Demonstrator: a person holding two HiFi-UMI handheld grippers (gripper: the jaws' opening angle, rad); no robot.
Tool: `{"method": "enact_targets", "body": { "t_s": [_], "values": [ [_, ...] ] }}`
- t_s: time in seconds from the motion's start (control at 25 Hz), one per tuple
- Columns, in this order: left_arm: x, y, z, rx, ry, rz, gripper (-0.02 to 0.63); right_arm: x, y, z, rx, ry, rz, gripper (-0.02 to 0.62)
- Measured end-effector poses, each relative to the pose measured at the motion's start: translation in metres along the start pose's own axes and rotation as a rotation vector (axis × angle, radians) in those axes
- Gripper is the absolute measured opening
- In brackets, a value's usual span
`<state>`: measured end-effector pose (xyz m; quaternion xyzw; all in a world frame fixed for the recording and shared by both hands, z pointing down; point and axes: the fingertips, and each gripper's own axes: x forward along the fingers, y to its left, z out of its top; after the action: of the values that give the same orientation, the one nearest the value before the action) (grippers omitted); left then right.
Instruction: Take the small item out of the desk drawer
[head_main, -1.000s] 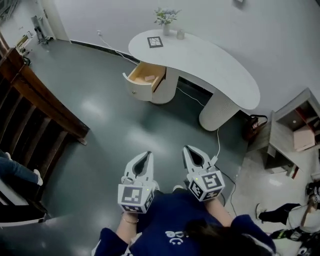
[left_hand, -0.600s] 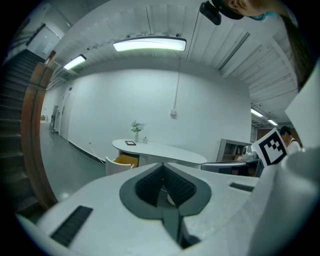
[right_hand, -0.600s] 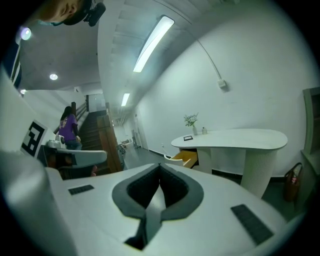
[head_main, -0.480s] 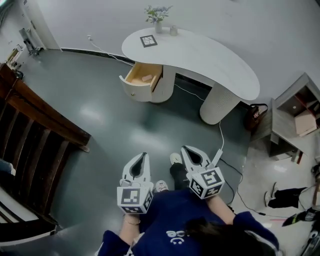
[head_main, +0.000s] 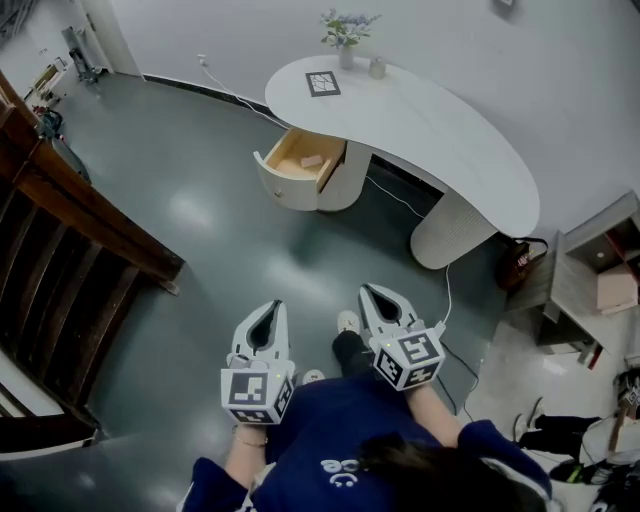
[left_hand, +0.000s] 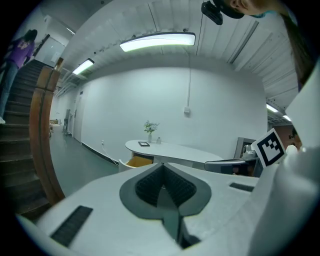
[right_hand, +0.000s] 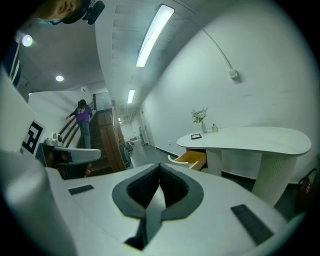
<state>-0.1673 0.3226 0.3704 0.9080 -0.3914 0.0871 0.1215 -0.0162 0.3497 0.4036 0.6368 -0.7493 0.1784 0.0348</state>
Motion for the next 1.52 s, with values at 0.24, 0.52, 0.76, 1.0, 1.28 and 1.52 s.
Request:
{"method": "enact_targets", "body": {
  "t_s": [0.24,0.52,0.76,1.0,1.28,1.52],
  "values": [
    [0.052,-0.001,0.025,0.028,-0.010,0.028,0.004,0.046,-0.040,0.026,-0.001,0.002,0.059,0.008],
    [0.117,-0.008,0.040,-0.015,-0.015,0.038,0.003,0.090,-0.093,0.047,0.022,-0.001,0.107,0.008],
    [0.167,-0.013,0.049,-0.052,-0.022,0.083,0.003,0.118,-0.133,0.056,0.021,0.024,0.149,0.008],
    [0.204,-0.024,0.048,-0.059,-0.004,0.089,0.003,0.136,-0.160,0.063,0.009,0.037,0.167,0.008],
    [0.228,-0.026,0.054,-0.074,-0.011,0.065,0.003,0.148,-0.176,0.061,0.015,0.069,0.169,0.008],
    [0.247,-0.017,0.049,-0.095,0.012,0.071,0.003,0.165,-0.187,0.065,0.032,0.065,0.159,0.008]
  ]
}}
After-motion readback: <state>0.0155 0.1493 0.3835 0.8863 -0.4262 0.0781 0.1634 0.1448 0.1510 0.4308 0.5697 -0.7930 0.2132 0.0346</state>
